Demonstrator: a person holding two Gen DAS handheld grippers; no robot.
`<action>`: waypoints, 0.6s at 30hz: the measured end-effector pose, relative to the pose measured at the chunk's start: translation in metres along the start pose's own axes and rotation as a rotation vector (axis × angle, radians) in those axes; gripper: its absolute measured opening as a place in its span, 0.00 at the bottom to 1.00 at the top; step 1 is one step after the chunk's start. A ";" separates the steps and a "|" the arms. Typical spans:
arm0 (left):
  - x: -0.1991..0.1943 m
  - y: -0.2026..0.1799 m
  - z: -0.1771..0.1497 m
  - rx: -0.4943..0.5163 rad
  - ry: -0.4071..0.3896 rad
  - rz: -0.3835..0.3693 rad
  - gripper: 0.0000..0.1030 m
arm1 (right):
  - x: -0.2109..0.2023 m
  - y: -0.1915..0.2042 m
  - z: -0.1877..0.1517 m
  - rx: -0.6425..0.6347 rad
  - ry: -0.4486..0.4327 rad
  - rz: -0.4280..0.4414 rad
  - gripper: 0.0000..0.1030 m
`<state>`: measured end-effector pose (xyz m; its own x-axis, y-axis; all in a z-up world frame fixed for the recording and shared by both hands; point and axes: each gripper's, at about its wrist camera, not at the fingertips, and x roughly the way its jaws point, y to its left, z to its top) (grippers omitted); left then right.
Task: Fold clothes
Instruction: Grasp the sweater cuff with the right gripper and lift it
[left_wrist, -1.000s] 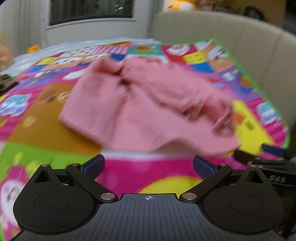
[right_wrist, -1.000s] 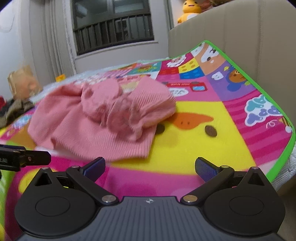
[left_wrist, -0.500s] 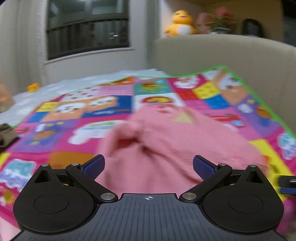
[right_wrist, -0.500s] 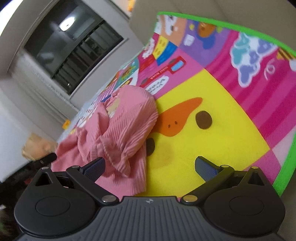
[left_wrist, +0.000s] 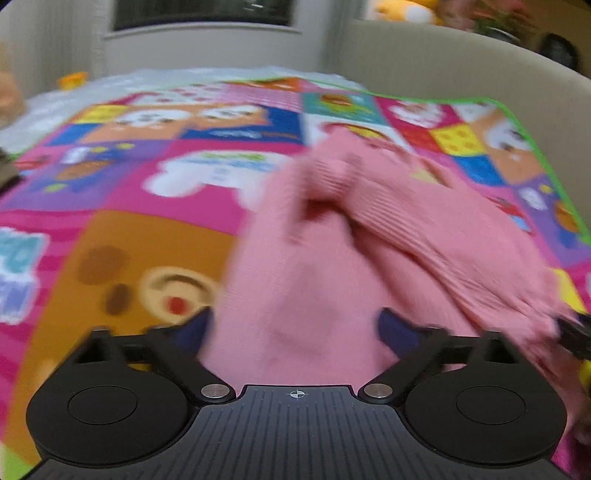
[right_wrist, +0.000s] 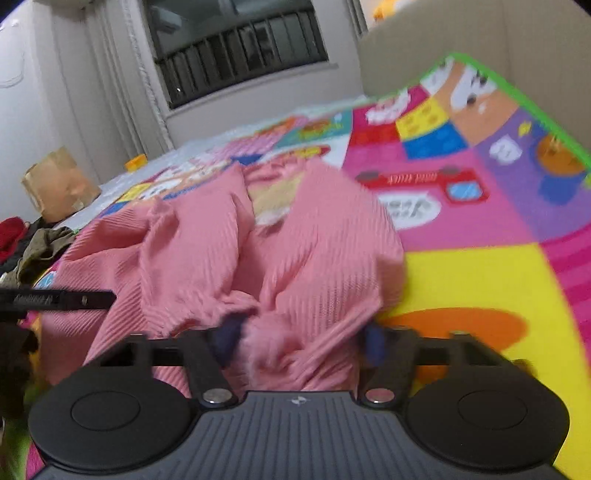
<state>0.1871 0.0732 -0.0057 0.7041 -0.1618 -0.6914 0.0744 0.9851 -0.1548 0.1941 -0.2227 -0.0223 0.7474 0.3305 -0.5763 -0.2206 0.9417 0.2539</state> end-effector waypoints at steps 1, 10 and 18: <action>-0.001 -0.004 -0.003 0.019 0.008 -0.033 0.69 | -0.001 -0.001 0.000 -0.001 -0.002 -0.001 0.34; -0.043 -0.054 -0.041 0.142 0.096 -0.353 0.35 | -0.068 -0.054 -0.014 0.062 -0.023 -0.034 0.17; -0.086 -0.068 -0.046 0.242 -0.014 -0.268 0.86 | -0.114 -0.103 0.030 -0.013 -0.205 -0.466 0.25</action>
<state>0.0888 0.0177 0.0323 0.6467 -0.4170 -0.6387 0.4217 0.8932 -0.1561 0.1503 -0.3587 0.0403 0.8758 -0.1424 -0.4611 0.1584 0.9874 -0.0040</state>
